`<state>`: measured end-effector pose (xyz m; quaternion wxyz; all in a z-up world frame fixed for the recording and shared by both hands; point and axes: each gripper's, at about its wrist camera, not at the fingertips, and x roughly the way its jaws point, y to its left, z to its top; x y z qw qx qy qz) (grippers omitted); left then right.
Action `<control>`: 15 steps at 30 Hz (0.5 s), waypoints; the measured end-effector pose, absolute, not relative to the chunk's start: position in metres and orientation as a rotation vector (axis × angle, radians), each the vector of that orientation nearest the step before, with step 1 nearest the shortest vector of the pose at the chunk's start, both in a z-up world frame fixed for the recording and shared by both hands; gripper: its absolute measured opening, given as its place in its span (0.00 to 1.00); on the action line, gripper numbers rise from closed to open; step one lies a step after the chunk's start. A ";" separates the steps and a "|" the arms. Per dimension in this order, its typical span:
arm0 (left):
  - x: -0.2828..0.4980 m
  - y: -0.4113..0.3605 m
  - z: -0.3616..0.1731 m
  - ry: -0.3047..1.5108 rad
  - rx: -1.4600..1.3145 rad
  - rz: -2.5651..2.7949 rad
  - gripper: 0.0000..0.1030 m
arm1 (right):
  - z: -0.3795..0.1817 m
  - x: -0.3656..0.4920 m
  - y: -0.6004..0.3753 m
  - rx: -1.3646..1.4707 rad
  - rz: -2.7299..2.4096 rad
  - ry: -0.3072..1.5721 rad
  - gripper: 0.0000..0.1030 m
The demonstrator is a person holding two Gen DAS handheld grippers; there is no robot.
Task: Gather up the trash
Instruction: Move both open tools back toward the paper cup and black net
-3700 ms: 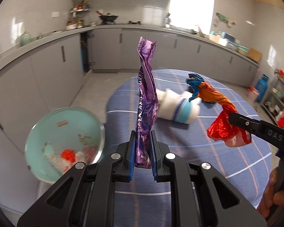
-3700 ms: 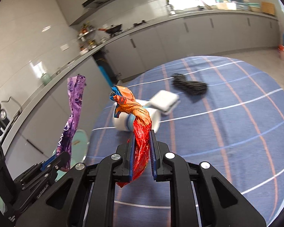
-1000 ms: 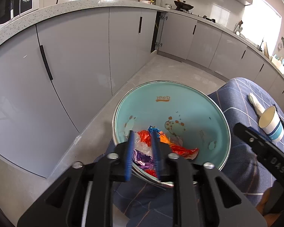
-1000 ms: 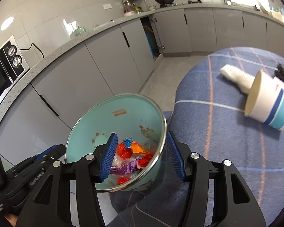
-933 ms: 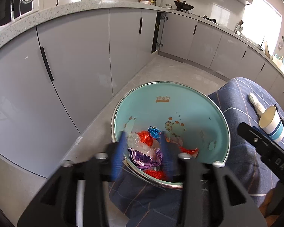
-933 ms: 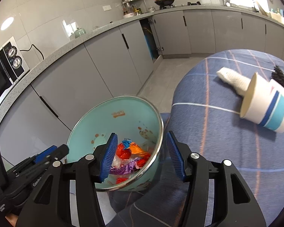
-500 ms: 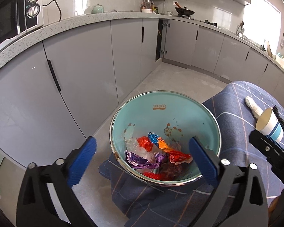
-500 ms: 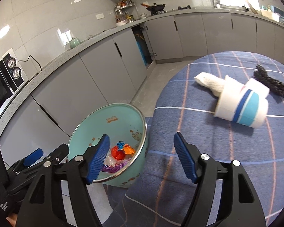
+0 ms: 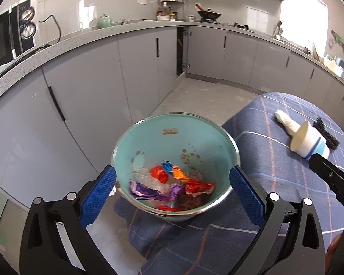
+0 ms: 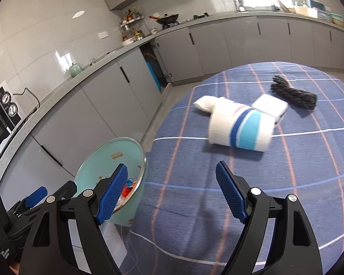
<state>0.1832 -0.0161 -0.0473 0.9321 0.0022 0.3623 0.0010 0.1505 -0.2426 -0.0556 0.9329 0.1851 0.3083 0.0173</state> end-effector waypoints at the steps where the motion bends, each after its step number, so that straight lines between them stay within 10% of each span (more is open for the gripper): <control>1: 0.182 -0.020 -0.048 0.742 0.007 -0.007 0.94 | -0.056 0.149 -0.245 0.380 0.027 0.630 0.76; 15: 0.174 -0.097 -0.047 0.738 0.075 -0.152 0.94 | -0.057 0.118 -0.301 0.417 -0.120 0.590 0.76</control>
